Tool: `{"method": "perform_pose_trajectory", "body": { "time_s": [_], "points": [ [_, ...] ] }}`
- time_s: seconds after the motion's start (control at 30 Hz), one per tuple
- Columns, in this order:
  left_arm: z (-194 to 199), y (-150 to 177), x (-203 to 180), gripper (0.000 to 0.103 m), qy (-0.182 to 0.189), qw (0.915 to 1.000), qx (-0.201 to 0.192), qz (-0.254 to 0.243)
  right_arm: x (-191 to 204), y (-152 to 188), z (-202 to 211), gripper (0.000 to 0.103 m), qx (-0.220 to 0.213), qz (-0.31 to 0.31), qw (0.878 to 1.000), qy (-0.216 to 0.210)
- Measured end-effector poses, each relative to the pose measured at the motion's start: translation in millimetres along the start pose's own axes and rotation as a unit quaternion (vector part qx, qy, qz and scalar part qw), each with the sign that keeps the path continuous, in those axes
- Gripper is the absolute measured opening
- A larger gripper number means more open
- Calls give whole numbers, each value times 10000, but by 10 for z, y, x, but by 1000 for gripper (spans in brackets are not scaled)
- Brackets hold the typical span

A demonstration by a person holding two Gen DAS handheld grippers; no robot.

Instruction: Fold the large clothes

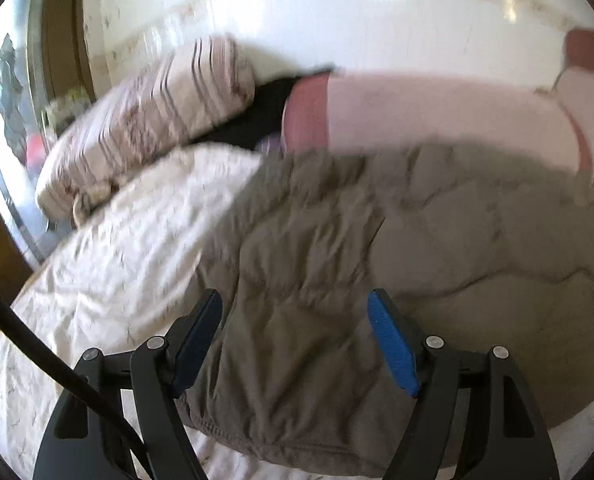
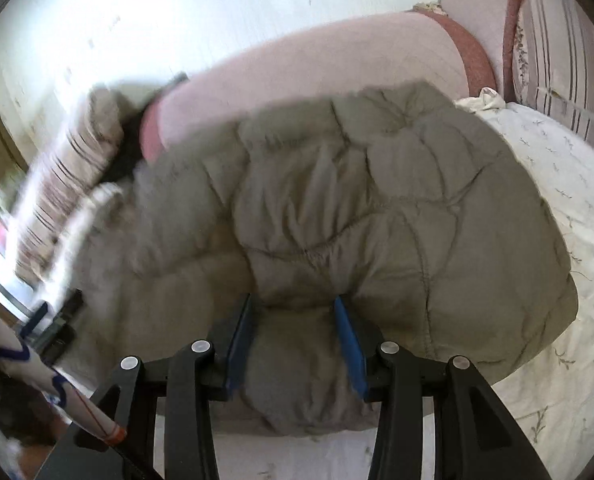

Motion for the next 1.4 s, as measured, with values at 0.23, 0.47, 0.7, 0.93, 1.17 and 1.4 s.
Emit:
{"method": "perform_pose_trajectory", "body": {
  "time_s": [0.23,0.47,0.7,0.93,1.17,1.4],
  "points": [
    [27,69,-318,75,586,9978,94,-296,-431,-104,210,46,-266,-415,9954,826],
    [-244,162,-352,75,711,9951,631,-255,-652,13,-53,47,235,-965,9933,595],
    [-282,189,-337,76,733,9951,633,-214,-678,44,-79,48,288,-1034,9929,511],
    [-113,-2,-13,76,339,9990,180,216,-638,-34,211,48,-220,-947,9939,528],
    [-466,76,298,76,155,9928,923,744,-720,24,85,49,89,-1013,9930,594],
    [-515,83,256,76,59,9938,973,533,-668,41,-8,56,244,-808,9941,676]
  ]
}}
Point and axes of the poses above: each gripper's, at about its wrist camera, not at the fingertips, and z roughly against the way its jaws point, x to its left, y to its underside, the point moved 2 cm from there along -z, roughly the way its jaws point
